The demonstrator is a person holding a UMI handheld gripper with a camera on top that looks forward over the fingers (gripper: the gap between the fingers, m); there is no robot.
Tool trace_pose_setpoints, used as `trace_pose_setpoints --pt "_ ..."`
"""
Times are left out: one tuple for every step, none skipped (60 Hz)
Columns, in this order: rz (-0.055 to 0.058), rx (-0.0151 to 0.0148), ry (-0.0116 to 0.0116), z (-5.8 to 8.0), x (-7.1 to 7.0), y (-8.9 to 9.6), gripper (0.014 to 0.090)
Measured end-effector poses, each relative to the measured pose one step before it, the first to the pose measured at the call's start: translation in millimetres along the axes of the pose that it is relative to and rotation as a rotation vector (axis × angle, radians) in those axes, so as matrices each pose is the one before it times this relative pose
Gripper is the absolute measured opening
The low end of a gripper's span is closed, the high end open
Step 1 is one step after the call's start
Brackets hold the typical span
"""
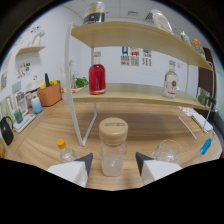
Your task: Make me a cup of Mount Fuji.
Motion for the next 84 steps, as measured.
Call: trace_pose_setpoints --pt "0.0007 0.00001 -0.00070 -3.57 0.13 -1.42 0.0824" --pt "0.0000 0.00065 -0.00102 -4.21 0.88 -1.64 0.0839" --pt "0.0011 0.00124 0.00135 -4.33 0.68 -2.33 0.0854" --pt "0.0012 0.00416 0.00165 -4.84 1.02 -3.08 0.0862" --pt "0.0026 0.00737 0.00099 -4.82 0.93 -3.85 0.0865" --pt "0.0038 0.00745 -0.00072 -4.88 0.78 -3.62 0.0865" --pt "0.0055 0.00571 -0.00225 -5.04 0.31 -3.75 0.0861" --pt "0.0050 0.00350 -0.00308 -5.15 0.25 -3.34 0.0861" --pt "0.0048 0.00141 -0.00237 -5.33 0.57 -2.92 0.0864" --pt "0.0047 0.00098 0.00061 -5.36 1.55 -2.80 0.0863" --pt "0.0051 0.00000 0.00179 -4.95 2.17 -2.42 0.0862" --pt "0.0044 -0.00015 0.00239 -5.23 2.06 -2.35 0.0865" --pt "0.0045 0.00245 0.00056 -4.26 2.05 -2.33 0.0863" --pt "0.0060 -0.00090 0.00263 -5.40 2.73 -2.59 0.0864" --pt "0.0064 0.00013 0.00219 -4.94 2.56 -1.82 0.0864" --pt "0.0067 -0.00035 0.00224 -4.79 2.82 -1.59 0.0864" --pt "0.0059 -0.00045 0.00060 -4.55 2.87 -1.52 0.0862" --pt "0.0055 -0.00053 -0.00011 -4.11 3.03 -1.37 0.0863" --pt "0.0050 -0.00093 0.00105 -4.03 3.41 -1.03 0.0863" --pt "0.0041 -0.00158 0.00281 -3.65 4.12 -0.89 0.0864" --pt "0.0034 -0.00159 0.00449 -3.44 4.46 -0.90 0.0863" --pt "0.0022 -0.00071 0.00508 -3.19 4.76 -0.73 0.0863" --pt "0.0005 -0.00016 0.00429 -2.90 4.49 -0.95 0.0863" --pt "-0.0001 -0.00002 0.00300 -2.82 4.42 -0.64 0.0863" --pt "-0.0018 -0.00011 0.00364 -2.46 4.49 -1.22 0.0863" --pt "-0.0022 0.00006 0.00495 -2.19 4.79 -1.53 0.0860" --pt "-0.0020 0.00126 0.00574 -1.99 4.96 -1.83 0.0860" --pt "-0.0020 0.00110 0.00583 -1.58 4.75 -1.91 0.0860" --pt "-0.0021 0.00051 0.00578 -1.21 4.87 -2.22 0.0858" --pt "-0.0025 0.00083 0.00271 -0.60 4.55 -3.31 0.0854" --pt "-0.0016 0.00134 0.00222 -1.25 3.94 -2.96 0.0850" --pt "-0.0011 0.00181 0.00166 -1.08 3.67 -3.50 0.0851" --pt "-0.0006 0.00182 0.00218 -0.83 3.59 -4.06 0.0853" --pt "-0.0001 0.00254 0.00229 -0.65 3.66 -4.66 0.0854" --pt "0.0004 0.00362 0.00140 -0.63 3.10 -5.14 0.0854" --pt "0.0007 0.00570 0.00003 -0.79 2.51 -5.90 0.0855" --pt "0.0007 0.00739 -0.00121 -0.77 2.07 -6.64 0.0854" --pt "0.0009 0.00761 -0.00142 -1.07 1.76 -6.79 0.0853" --pt "0.0013 0.00829 -0.00269 -0.44 1.10 -7.30 0.0853" --pt "0.0015 0.00914 -0.00269 -0.26 1.01 -8.06 0.0852" --pt "0.0010 0.00963 -0.00270 -0.93 0.45 -9.49 0.0852" --pt "0.0010 0.01286 -0.00485 0.04 0.01 -9.40 0.0854" --pt "-0.0003 0.01427 -0.00579 0.45 -0.44 -10.28 0.0855" --pt "-0.0004 0.01311 -0.00513 0.49 -0.61 -10.43 0.0854" --pt "-0.0009 0.01219 -0.00398 0.80 -0.32 -10.29 0.0854" --pt "-0.0006 0.01247 -0.00318 1.05 -0.63 -10.78 0.0854" --pt "-0.0015 0.01361 -0.00322 1.14 -0.64 -11.08 0.0855" --pt "-0.0022 0.01412 -0.00256 1.38 -0.83 -11.23 0.0855" --pt "-0.0031 0.01330 -0.00196 1.71 -0.72 -10.73 0.0855" --pt "-0.0033 0.01455 -0.00003 2.05 -0.50 -9.82 0.0854" --pt "-0.0044 0.01114 -0.00006 2.40 -0.46 -10.14 0.0853" --pt "-0.0042 0.01076 0.00036 2.23 -0.40 -10.08 0.0852" --pt "-0.0038 0.00841 -0.00005 2.18 -1.26 -10.36 0.0854" --pt "-0.0018 0.01130 -0.00187 2.82 -0.75 -9.83 0.0854" --pt "-0.0003 0.01040 -0.00116 3.19 -0.51 -9.35 0.0855" --pt "0.0005 0.00927 0.00100 3.04 -0.18 -8.93 0.0857" --pt "0.0016 0.00800 0.00147 3.38 0.00 -7.75 0.0857" --pt "0.0018 0.00712 0.00083 3.70 -0.02 -7.34 0.0856" --pt "0.0025 0.00552 0.00019 4.18 -0.33 -6.72 0.0856" --pt "0.0028 0.00489 -0.00201 4.04 -0.80 -6.19 0.0855" --pt "0.0031 0.00897 -0.00517 4.69 0.28 -4.66 0.0855" --pt "0.0031 0.00541 -0.00318 3.95 -0.67 -5.06 0.0856" --pt "0.0030 0.00631 -0.00187 4.57 0.18 -4.64 0.0853" --pt "0.0016 0.00554 0.00143 3.96 -0.92 -5.00 0.0852" --pt "-0.0001 0.00462 0.00270 4.95 0.56 -3.40 0.0853" --pt "-0.0015 0.00313 0.00282 5.05 0.70 -2.88 0.0854" --pt "-0.0025 0.00217 0.00179 4.78 0.74 -2.51 0.0852" --pt "-0.0035 0.00182 0.00220 4.85 0.51 -2.20 0.0852" --pt "-0.0033 0.00207 0.00419 4.94 0.96 -1.68 0.0849" --pt "-0.0034 0.00219 0.00553 5.31 1.19 -1.40 0.0853" --pt "-0.0023 0.00178 0.00499 4.78 1.14 -0.96 0.0851" --pt "-0.0016 0.00105 0.00247 4.72 0.69 -0.55 0.0851" --pt "-0.0007 0.00200 0.00016 5.22 1.44 0.99 0.0849" --pt "-0.0008 -0.00132 0.00304 5.09 1.07 -0.10 0.0850" --pt "-0.0030 -0.00145 0.00408 3.59 1.58 0.79 0.0850" --pt "-0.0028 -0.00211 0.00337 4.57 1.56 0.13 0.0842" --pt "-0.0028 -0.00242 0.00255 4.09 1.14 0.76 0.0830" --pt "-0.0028 -0.00324 0.00117 3.95 0.69 0.72 0.0815" --pt "-0.0029 -0.00285 0.00043 3.35 0.38 0.84 0.0801" --pt "-0.0022 -0.00111 -0.00025 3.34 0.39 0.54 0.0785" --pt "-0.0019 0.00066 -0.00118 2.98 0.06 0.21 0.0770" --pt "-0.0017 0.00074 -0.00169 2.65 -0.11 0.16 0.0749" --pt "-0.0018 -0.00061 -0.00242 2.46 0.02 0.25 0.0724" --pt "-0.0022 -0.00118 -0.00325 1.90 -0.33 0.38 0.0695"
